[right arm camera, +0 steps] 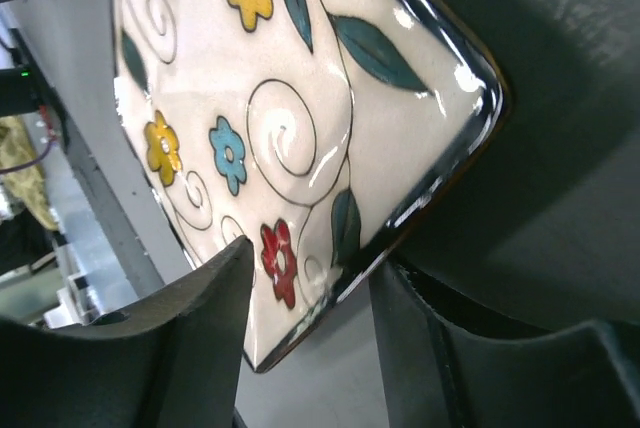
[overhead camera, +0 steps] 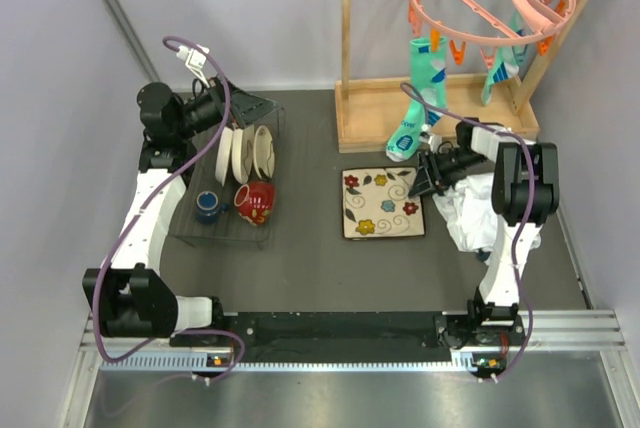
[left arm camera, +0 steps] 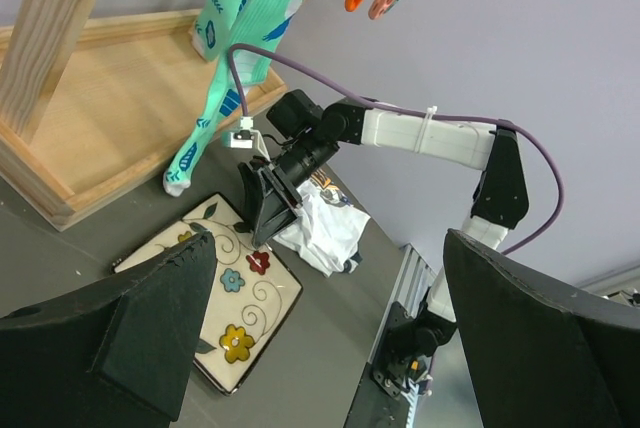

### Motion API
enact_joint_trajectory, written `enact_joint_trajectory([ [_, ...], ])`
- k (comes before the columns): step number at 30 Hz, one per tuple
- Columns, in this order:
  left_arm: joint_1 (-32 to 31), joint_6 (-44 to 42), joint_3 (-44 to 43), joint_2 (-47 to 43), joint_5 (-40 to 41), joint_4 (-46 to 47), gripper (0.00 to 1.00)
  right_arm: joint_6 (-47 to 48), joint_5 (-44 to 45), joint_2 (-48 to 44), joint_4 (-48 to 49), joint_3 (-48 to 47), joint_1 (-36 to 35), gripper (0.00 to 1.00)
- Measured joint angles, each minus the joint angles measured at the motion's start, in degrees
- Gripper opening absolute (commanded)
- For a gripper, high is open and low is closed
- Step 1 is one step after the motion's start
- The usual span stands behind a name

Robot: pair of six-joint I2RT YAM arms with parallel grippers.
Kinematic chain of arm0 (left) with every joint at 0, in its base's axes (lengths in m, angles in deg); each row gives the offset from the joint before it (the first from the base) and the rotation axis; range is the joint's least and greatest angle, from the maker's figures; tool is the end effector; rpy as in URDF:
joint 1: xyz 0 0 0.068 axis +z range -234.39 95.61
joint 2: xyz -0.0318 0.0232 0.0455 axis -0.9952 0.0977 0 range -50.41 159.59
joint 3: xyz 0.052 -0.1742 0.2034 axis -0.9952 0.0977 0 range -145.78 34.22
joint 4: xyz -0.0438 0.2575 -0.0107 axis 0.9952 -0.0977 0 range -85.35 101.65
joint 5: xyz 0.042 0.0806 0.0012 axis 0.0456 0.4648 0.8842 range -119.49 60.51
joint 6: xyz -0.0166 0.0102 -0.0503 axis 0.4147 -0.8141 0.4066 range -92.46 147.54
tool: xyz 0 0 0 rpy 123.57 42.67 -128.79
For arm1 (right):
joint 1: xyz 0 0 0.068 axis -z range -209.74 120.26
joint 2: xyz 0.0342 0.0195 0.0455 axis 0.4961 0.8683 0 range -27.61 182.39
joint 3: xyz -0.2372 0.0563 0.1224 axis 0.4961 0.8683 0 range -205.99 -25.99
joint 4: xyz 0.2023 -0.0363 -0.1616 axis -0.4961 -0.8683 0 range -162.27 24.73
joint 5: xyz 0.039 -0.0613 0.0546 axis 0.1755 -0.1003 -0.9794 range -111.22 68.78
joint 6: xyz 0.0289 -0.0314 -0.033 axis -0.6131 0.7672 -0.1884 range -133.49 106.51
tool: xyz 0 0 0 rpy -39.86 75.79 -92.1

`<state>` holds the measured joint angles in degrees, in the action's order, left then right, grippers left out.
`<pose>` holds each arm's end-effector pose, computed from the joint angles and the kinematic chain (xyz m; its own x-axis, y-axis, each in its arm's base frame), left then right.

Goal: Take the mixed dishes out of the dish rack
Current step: Place the plate at the center of the board, then pick up the plate from the dish rack.

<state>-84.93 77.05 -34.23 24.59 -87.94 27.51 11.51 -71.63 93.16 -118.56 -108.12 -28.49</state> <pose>0.2929 -0.0332 0.4151 -0.5383 -0.3929 -0.7456 0.6722 0.3334 -0.6611 0.3811 0.0191 0.1375 -0.9225 -0.2492 -0.2948 -0.3860 0.5861 0.7124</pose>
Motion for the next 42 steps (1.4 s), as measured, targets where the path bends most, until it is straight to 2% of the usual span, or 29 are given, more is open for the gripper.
enact_joint_trajectory([
  [14, 0.0, -1.05, 0.35, -1.03, -0.39, -0.35, 0.99, -0.7, 5.9, -5.07, 0.61, -0.02, 0.0, 0.51],
  [17, 0.0, -4.83, -0.37, -1.29, 0.33, -4.2, 0.99, -0.83, 6.51, -7.5, 0.35, -0.02, 0.0, 0.51],
  [20, 0.0, -11.39, -3.17, -1.22, 2.89, -11.74, 0.99, -0.81, 7.28, -11.45, 0.15, -0.02, 0.0, 0.59],
  [27, 0.0, -29.81, -13.6, 1.05, 16.57, -30.49, 0.98, -0.85, 9.27, -22.73, 0.28, 0.02, -0.76, 0.65],
  [31, 0.0, -37.99, -14.91, 2.14, 26.43, -37.7, 0.98, -1.66, 10.14, -28.24, 1.38, 1.2, -2.84, 0.71],
  [35, 0.0, -43.06, -14.53, 2.51, 33.48, -41.88, 0.98, -2.89, 10.67, -31.19, 2.38, 3.02, -5.22, 0.78],
  [42, 0.0, -51.15, -8.96, 1.03, 43.89, -43.78, 0.98, -5.42, 12.46, -35.69, 4.79, 6.49, -8.85, 0.81],
])
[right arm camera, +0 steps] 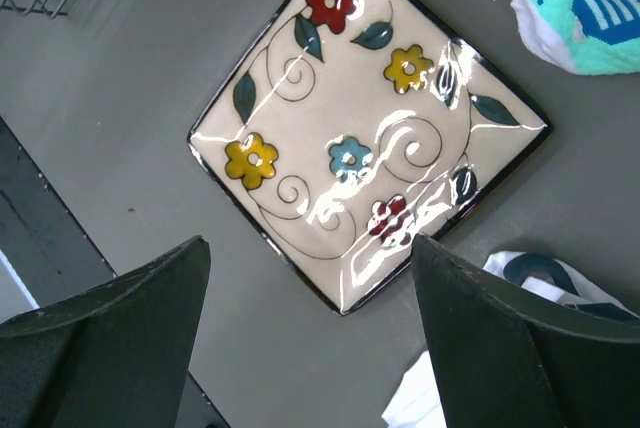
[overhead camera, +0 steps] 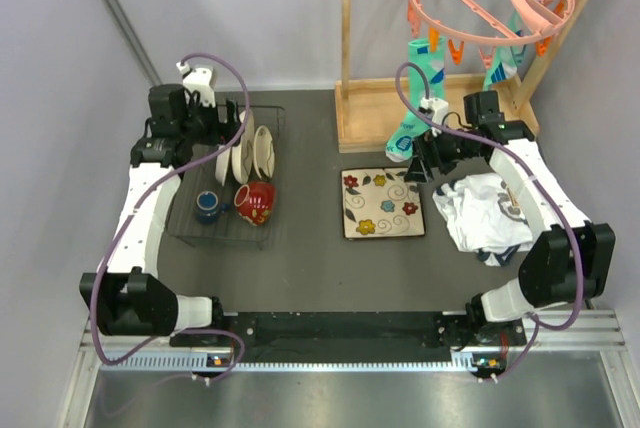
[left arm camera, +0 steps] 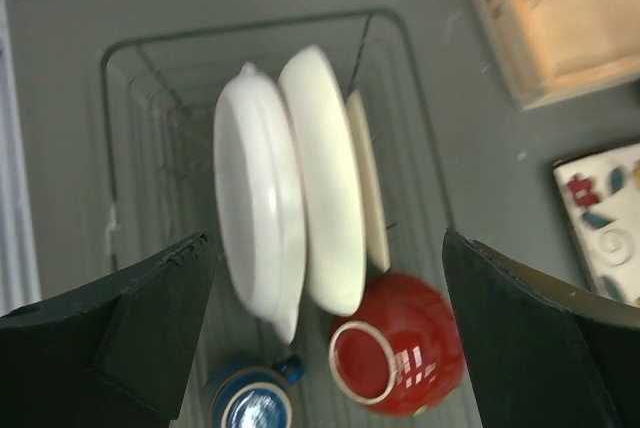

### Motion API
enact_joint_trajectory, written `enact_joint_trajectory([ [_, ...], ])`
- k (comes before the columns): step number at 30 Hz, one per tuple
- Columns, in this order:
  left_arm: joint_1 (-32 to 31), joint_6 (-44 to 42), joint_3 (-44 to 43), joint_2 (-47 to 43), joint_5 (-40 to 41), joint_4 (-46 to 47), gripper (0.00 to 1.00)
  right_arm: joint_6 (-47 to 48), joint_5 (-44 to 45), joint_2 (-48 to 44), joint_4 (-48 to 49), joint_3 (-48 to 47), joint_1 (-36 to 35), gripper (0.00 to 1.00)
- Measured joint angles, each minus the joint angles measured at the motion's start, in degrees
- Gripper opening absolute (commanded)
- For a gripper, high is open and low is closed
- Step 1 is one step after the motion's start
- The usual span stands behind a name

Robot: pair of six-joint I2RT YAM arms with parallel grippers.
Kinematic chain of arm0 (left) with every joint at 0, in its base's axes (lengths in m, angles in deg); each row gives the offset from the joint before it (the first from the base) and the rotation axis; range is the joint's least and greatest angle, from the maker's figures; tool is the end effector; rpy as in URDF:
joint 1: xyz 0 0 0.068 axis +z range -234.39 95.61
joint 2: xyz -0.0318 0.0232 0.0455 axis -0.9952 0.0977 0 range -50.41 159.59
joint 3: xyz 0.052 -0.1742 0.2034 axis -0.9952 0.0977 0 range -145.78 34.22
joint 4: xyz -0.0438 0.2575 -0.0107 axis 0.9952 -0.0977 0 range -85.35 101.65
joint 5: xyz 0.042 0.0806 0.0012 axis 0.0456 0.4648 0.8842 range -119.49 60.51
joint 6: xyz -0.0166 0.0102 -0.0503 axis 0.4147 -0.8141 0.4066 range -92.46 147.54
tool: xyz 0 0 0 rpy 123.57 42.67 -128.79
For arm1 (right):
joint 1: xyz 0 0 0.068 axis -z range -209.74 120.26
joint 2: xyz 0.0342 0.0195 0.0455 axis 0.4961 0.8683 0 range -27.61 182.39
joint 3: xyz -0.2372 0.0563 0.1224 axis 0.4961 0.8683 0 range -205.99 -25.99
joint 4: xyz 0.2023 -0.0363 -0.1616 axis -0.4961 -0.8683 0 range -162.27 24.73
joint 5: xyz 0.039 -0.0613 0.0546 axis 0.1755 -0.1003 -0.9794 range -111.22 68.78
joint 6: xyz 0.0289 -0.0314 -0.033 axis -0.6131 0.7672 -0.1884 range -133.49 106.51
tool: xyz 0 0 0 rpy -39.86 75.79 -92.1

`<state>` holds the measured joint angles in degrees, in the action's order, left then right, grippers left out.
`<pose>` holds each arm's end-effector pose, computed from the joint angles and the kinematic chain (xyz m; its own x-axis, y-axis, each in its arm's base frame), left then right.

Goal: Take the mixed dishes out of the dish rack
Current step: Pick up the plate from the dish rack.

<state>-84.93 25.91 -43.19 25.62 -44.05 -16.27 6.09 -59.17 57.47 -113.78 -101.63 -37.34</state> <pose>0.2966 -0.0118 0.3870 -0.4400 0.0316 -0.8974 0.2466 0.9652 -0.0869 0.2975 0.0618 0.3089 -0.6483 -0.3531 -0.6745 -0.6845 0.6581 0.3134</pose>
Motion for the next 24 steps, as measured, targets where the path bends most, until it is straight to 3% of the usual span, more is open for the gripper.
enact_joint_trajectory([
  [9, 0.0, -4.61, 8.68, -3.89, 8.04, 0.17, 0.97, -1.7, 0.17, -2.38, 1.27, 0.28, -0.87, 0.82],
  [24, 0.0, -7.58, 17.07, -6.64, 12.81, 3.67, 0.97, -1.84, 0.17, -2.54, 2.71, 2.93, -0.87, 0.83],
])
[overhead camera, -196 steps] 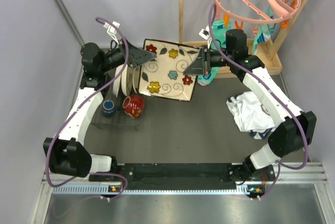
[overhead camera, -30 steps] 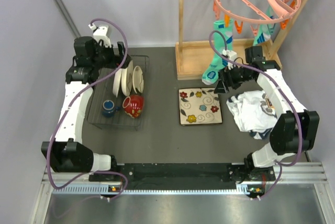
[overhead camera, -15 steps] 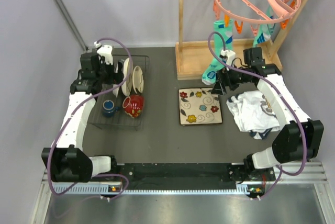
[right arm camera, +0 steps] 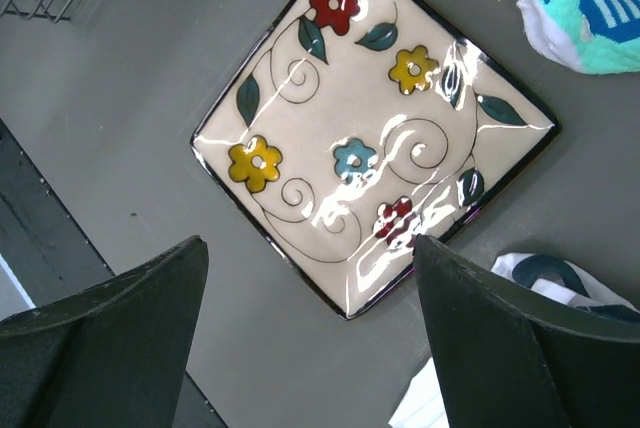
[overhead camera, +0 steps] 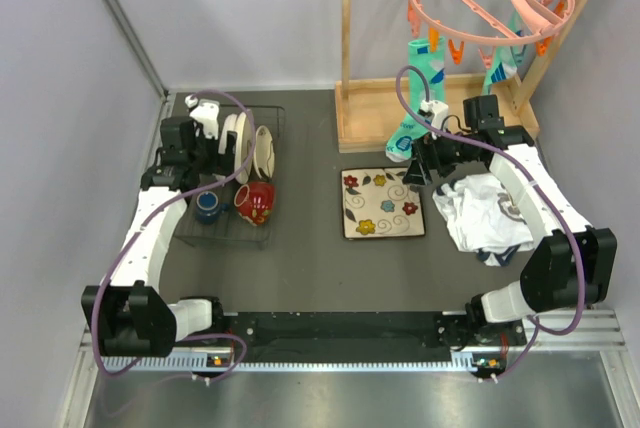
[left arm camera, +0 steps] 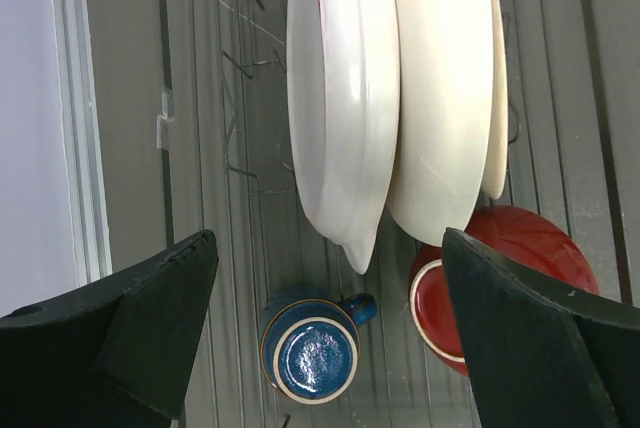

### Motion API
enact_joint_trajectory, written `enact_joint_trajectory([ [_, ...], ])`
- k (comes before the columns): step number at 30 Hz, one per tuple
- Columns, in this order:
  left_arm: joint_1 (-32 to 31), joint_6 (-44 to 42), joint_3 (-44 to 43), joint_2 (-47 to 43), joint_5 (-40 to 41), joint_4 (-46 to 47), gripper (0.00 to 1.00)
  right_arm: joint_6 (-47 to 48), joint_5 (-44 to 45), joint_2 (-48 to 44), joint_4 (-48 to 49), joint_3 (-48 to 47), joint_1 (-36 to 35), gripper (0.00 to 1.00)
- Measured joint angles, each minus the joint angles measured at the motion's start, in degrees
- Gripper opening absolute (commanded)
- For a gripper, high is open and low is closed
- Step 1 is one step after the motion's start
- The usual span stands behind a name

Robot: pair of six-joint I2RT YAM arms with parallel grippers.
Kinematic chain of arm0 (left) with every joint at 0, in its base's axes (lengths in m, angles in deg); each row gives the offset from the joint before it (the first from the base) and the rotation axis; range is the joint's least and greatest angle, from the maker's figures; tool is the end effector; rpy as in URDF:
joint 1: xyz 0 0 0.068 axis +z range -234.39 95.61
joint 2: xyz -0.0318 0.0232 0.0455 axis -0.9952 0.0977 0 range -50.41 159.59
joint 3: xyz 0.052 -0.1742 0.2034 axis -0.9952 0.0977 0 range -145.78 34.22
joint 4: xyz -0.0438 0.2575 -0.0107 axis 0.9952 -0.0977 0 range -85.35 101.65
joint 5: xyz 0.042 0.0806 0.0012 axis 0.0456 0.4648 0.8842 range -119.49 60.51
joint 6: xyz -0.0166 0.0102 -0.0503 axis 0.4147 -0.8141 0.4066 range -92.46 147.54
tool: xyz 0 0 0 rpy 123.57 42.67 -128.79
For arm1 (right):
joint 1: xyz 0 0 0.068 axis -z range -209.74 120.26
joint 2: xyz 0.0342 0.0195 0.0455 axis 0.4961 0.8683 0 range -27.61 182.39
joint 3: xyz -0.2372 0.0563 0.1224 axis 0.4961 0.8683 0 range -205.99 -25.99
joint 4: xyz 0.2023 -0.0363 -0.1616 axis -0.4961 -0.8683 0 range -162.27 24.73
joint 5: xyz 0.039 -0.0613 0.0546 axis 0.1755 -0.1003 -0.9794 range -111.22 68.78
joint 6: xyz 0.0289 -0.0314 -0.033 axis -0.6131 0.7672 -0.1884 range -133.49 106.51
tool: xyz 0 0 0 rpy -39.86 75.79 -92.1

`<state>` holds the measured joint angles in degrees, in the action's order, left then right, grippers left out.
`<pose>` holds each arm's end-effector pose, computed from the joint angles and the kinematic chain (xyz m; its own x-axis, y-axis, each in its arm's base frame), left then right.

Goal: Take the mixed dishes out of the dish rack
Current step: Pick up the plate from the dish rack.

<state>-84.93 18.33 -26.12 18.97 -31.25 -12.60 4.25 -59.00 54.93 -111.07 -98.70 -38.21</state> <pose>0.2699 -0.0037 0.3211 -0.5362 0.1649 -0.8278 0.1225 0.9855 0.1171 0.2886 0.0651 0.3082 -0.6380 -0.3385 -0.6917 -0.6854 0.6590 0.3098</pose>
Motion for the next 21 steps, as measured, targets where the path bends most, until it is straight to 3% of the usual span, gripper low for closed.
enact_joint_trajectory([
  [21, 0.0, -1.62, 4.24, 0.68, 3.17, 6.21, 0.96, -0.07, -0.02, 0.0, 0.42, 1.07, 0.0, 0.83],
])
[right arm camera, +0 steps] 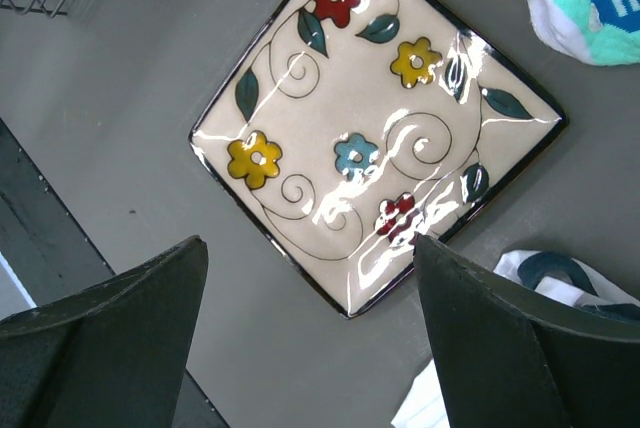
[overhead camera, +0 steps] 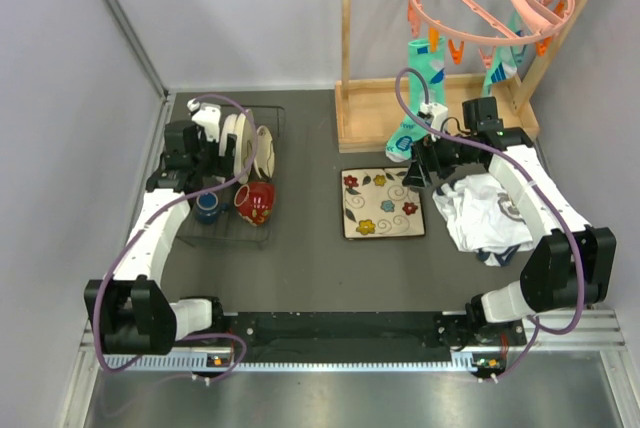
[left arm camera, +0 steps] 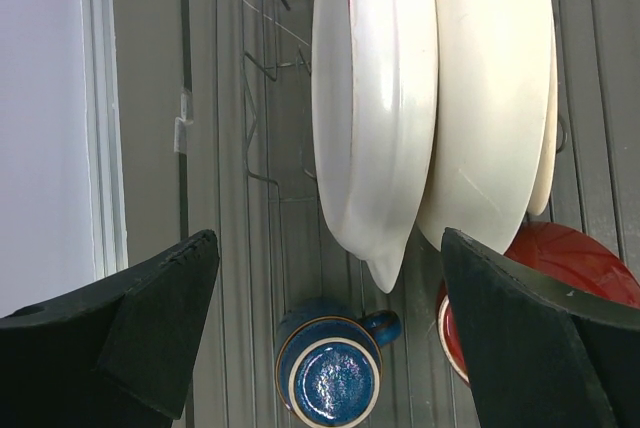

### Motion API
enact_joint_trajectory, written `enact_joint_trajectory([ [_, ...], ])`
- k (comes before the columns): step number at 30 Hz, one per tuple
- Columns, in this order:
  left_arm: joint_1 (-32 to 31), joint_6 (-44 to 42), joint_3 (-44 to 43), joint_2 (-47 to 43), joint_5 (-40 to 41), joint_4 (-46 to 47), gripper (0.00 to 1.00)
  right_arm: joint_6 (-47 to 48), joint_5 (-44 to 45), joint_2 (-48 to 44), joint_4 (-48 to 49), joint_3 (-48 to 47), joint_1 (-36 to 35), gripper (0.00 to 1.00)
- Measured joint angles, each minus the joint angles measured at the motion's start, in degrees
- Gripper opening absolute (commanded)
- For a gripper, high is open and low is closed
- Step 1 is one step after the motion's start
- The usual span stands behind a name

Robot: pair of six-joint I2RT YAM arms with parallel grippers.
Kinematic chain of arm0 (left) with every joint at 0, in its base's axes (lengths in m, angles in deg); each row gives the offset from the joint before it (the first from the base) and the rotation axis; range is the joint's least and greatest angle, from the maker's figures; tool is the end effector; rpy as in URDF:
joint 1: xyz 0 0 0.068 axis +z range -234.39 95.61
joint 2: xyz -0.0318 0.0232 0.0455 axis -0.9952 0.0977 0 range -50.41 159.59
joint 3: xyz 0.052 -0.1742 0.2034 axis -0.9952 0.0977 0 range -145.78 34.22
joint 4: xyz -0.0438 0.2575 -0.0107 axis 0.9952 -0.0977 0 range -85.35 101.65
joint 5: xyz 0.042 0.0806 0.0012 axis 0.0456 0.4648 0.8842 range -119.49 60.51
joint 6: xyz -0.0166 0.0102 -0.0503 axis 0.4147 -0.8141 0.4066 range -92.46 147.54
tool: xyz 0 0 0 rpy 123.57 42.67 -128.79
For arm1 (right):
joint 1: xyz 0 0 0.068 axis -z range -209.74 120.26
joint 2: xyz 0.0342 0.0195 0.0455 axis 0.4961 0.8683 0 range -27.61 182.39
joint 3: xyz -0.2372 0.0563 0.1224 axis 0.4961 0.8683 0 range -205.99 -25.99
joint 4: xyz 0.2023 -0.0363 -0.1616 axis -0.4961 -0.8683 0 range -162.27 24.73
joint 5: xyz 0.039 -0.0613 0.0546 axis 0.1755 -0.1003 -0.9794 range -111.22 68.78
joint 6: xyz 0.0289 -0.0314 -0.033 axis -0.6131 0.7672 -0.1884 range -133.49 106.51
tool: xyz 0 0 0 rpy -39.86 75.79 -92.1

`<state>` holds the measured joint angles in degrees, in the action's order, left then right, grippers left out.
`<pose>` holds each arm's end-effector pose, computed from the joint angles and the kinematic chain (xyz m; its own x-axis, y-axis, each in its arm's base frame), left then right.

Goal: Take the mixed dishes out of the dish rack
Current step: Pick up the plate from the dish rack.

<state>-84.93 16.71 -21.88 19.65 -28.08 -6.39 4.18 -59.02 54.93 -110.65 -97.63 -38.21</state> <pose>0.2750 -0.0018 0.3026 -0.5227 0.1927 -0.8305 0.0883 0.9811 0.1721 0.2879 0.0650 0.3028 -0.6465 -0.3387 -0.6836 -0.6812 0.6597 0.3174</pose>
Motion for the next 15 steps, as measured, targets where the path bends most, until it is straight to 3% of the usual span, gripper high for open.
enact_joint_trajectory([
  [15, 0.0, -0.9, 2.78, 2.21, 0.83, 3.93, 0.95, 0.02, -0.02, 0.0, 0.0, 0.0, 0.0, 0.84],
])
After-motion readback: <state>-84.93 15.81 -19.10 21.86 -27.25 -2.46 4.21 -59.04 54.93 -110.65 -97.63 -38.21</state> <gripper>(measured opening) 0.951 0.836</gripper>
